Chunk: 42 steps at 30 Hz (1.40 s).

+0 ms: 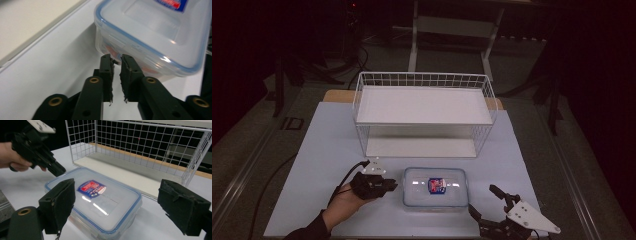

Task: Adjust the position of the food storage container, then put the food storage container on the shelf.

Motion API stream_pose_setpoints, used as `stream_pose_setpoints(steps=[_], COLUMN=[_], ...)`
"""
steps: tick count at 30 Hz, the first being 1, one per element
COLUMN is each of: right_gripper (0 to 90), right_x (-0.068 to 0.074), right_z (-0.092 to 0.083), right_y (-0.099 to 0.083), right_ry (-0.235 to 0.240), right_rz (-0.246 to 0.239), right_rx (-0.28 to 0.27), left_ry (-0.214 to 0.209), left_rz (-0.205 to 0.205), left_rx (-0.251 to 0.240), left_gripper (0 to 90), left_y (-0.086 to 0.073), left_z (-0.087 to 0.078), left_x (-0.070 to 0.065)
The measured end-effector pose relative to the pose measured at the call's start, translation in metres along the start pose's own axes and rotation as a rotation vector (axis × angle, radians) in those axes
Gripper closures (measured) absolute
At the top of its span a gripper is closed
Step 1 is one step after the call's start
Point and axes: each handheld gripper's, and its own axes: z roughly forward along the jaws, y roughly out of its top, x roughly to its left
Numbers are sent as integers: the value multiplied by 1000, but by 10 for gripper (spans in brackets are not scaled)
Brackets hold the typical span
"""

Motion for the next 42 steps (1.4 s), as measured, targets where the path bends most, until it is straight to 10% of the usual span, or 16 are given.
stream_pose_setpoints(steps=[7, 17, 26, 42], right_gripper=[143, 127, 106, 123], right_x=[2, 4, 16, -2], right_z=[2, 4, 5, 8], right_y=[0, 2, 9, 11], right_ry=[-8, -24, -11, -36], right_rz=[-16, -22, -89, -41], right_rx=[9, 7, -8, 67], left_ry=[-40, -123, -121, -200], left_rz=[-58, -100, -164, -476], left_rx=[-60, -162, -217, -82], left_gripper=[535, 8, 1, 51], left_y=[6, 13, 16, 10], left_z=[-17, -19, -18, 15], left_x=[-5, -14, -14, 6])
